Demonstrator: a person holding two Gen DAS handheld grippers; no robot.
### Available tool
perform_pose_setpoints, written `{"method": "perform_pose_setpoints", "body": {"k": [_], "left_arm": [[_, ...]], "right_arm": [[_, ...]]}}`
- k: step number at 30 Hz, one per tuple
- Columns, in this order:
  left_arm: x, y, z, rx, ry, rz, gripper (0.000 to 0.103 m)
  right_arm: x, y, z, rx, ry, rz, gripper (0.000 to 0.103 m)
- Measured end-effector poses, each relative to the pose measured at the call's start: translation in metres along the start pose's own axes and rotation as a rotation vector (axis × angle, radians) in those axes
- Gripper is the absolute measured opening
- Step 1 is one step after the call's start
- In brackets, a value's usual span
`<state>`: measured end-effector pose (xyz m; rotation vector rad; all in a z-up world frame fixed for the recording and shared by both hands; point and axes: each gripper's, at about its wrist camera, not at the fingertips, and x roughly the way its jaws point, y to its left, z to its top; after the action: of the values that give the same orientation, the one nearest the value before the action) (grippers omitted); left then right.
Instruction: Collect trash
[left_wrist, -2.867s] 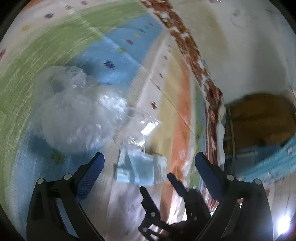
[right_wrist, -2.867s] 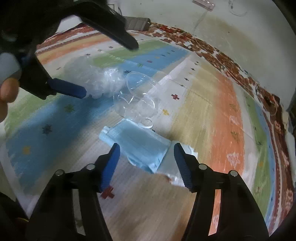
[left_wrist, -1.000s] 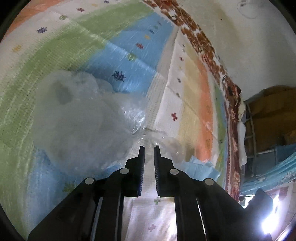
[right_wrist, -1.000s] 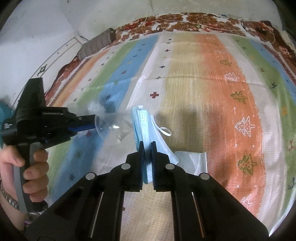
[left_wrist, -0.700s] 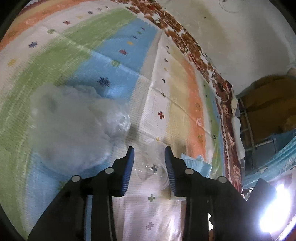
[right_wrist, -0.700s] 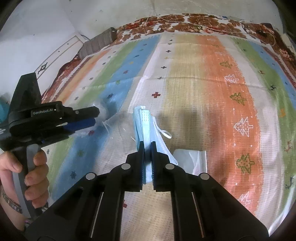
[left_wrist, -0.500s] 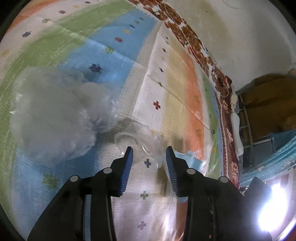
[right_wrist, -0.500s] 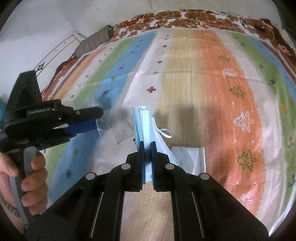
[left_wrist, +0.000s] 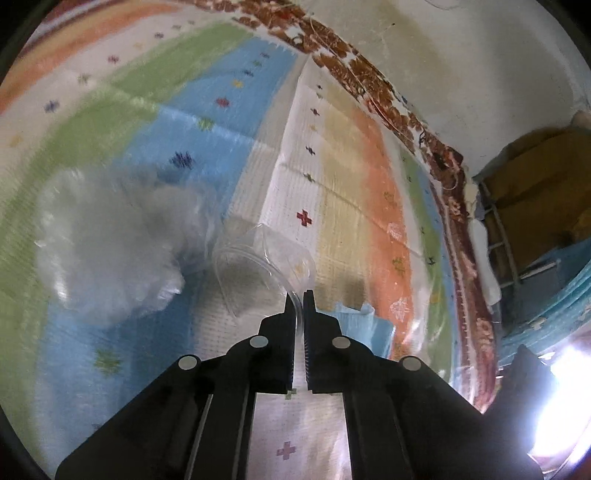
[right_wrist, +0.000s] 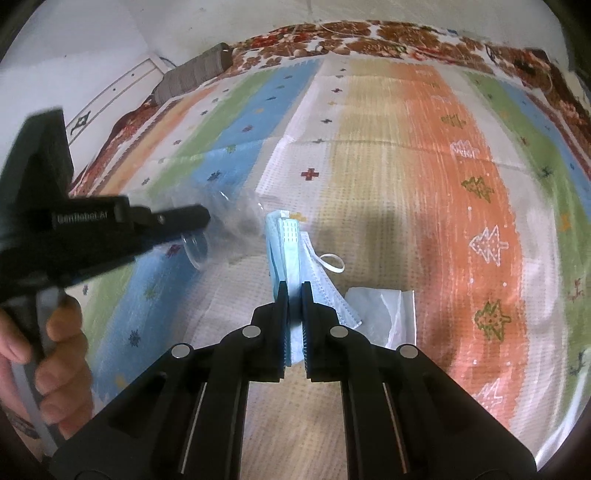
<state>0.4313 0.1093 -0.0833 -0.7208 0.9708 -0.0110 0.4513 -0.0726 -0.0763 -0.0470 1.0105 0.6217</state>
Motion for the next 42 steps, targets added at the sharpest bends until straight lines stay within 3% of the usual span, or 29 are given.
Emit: {"method": "perform_pose_setpoints", "body": {"k": [14, 21, 24, 36, 42], "left_arm": [[-0.054, -0.039, -0.016, 0.118, -0.019, 0.113, 0.003], [-0.078, -0.054, -0.036, 0.162, -0.034, 0.148, 0.003], [-0.087, -0.059, -0.053, 0.18, -0.026, 0.16, 0.003], [-0.136, -0.064, -0.093, 0.245, -0.037, 0.179, 0.003], [-0.163, -0.075, -0.108, 0.247, -0.047, 0.131, 0.003]], "right_arm": [[-0.078, 0.019, 0.012, -0.081, -0.086, -0.054, 0.006], [-0.089, 0.029, -0.017, -0.011, -0.025, -0.038, 0.006], [-0.104, 0.04, -0.029, -0.04, -0.04, -0.051, 0.006], [-0.157, 0.054, -0.064, -0.018, -0.078, -0.03, 0.006], [-0.187, 0.059, -0.073, 0.002, -0.121, -0.004, 0.006]]}}
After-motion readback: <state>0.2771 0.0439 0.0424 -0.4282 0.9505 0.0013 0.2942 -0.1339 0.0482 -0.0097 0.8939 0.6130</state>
